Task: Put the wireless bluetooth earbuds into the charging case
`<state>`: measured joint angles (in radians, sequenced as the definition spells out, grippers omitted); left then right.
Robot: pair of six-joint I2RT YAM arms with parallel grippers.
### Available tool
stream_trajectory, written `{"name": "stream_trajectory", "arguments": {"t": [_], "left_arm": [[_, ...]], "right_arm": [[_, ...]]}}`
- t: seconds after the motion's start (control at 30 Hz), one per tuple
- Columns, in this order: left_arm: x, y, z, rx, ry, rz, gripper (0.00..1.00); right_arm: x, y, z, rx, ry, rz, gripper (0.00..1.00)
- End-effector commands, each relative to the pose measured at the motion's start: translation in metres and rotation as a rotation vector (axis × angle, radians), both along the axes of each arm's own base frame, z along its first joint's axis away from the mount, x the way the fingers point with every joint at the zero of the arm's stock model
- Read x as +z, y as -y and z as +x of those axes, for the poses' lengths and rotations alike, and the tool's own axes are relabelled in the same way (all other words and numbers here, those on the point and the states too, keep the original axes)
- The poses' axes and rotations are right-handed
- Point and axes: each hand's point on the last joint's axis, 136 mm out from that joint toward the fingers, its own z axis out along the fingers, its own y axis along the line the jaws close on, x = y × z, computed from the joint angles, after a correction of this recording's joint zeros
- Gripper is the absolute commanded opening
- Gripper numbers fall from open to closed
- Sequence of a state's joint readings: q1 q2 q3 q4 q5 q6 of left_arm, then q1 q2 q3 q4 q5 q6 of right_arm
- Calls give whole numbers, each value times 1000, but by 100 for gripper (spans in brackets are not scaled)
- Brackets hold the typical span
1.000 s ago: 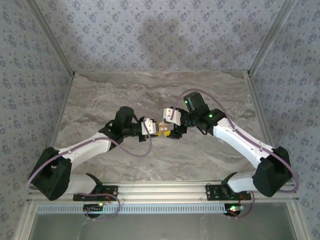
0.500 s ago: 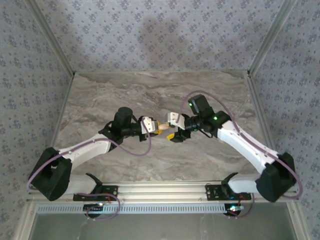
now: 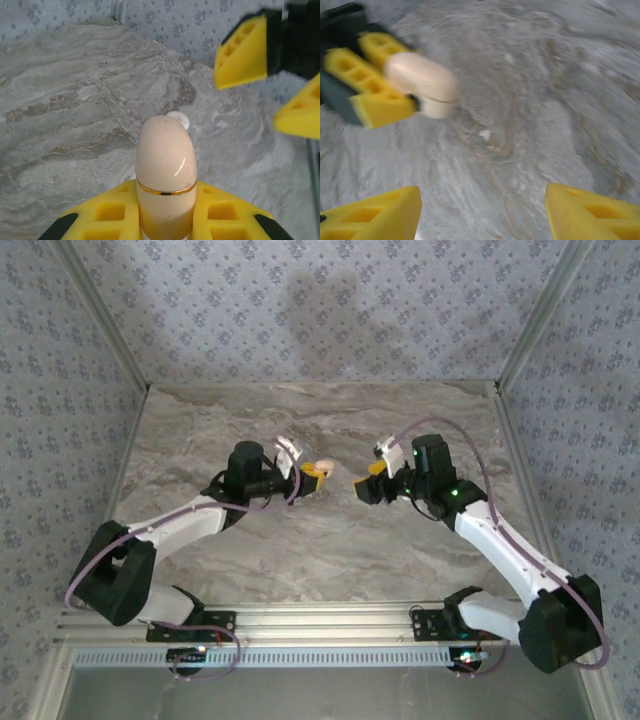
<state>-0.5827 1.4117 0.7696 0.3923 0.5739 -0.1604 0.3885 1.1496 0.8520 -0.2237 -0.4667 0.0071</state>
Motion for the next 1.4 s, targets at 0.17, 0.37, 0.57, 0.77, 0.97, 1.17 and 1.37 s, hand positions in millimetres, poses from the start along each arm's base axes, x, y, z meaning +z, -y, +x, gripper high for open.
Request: {"name": "stream_trajectory", "arguments": {"t": [0.17, 0.37, 0.57, 0.77, 0.97, 1.17, 1.37], "left_arm": [[-8, 19, 26, 158, -490, -28, 18], [-32, 44, 42, 178, -675, -22, 18], [-58, 69, 55, 181, -827, -16, 18], [-84, 92, 63, 173, -956, -4, 20], [-110, 96, 62, 189, -1030, 38, 24], [-129, 84, 61, 244, -1041, 112, 30], [-139, 59, 62, 328, -1028, 184, 53]], "right_arm": [[3, 76, 51, -477, -273, 183, 66], [-28, 98, 57, -608, -419, 205, 66], [-45, 113, 55, -696, -448, 188, 65], [-54, 123, 46, -739, -452, 162, 65], [-55, 127, 39, -751, -451, 159, 65], [-53, 129, 36, -751, -446, 154, 65], [-52, 130, 35, -745, -440, 140, 65]]}}
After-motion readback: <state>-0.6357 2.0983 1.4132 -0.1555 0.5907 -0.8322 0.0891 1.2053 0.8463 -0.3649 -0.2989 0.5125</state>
